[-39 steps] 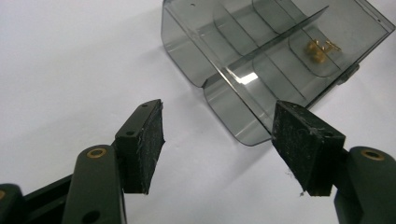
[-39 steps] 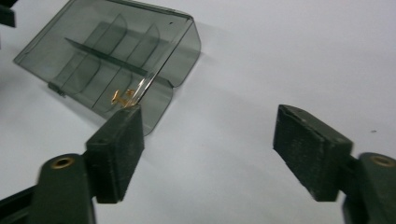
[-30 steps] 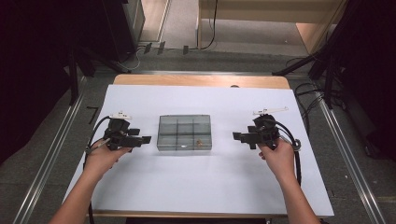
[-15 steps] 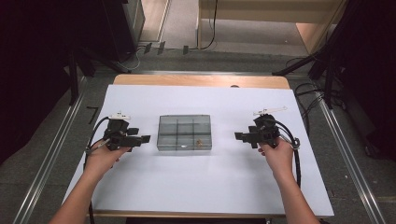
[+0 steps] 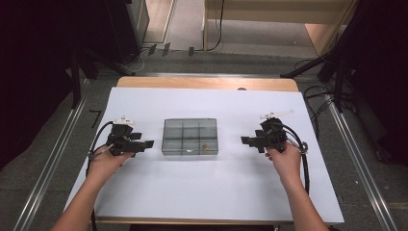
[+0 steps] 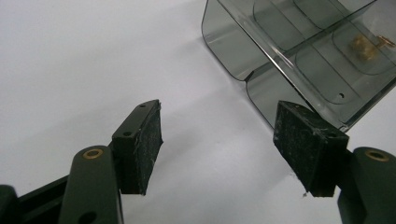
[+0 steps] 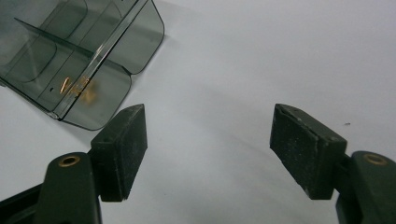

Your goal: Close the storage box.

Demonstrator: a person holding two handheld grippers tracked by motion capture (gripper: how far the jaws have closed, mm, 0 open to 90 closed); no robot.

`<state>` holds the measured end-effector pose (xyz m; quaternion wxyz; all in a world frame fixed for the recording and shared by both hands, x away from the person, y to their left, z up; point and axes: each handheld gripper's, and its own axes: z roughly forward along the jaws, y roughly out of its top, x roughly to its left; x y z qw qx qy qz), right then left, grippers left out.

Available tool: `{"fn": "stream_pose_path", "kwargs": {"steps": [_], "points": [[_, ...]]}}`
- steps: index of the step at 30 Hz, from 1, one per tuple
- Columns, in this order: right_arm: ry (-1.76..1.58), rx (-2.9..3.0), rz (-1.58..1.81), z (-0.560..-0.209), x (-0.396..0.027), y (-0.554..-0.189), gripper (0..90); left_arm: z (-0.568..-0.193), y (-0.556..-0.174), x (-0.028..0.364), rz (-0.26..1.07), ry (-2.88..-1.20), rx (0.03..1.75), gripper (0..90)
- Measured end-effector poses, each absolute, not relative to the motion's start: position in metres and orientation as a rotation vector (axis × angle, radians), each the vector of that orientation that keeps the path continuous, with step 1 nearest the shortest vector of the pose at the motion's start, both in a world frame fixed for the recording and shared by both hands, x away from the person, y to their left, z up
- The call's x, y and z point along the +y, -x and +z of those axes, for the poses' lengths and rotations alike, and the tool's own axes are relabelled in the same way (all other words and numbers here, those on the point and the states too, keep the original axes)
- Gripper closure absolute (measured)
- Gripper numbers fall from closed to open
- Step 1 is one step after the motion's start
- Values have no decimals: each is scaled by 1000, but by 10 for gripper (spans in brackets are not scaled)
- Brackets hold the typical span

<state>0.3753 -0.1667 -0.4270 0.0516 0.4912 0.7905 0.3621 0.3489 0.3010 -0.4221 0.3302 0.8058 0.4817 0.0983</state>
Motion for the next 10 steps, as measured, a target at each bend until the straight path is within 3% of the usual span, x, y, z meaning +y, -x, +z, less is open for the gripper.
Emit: {"fn": "stream_pose_path", "kwargs": {"steps": [10], "points": [[-1475, 2420, 1079, -429, -164, -376, 285, -427, -351, 302, 261, -2128, 1270, 327]]}}
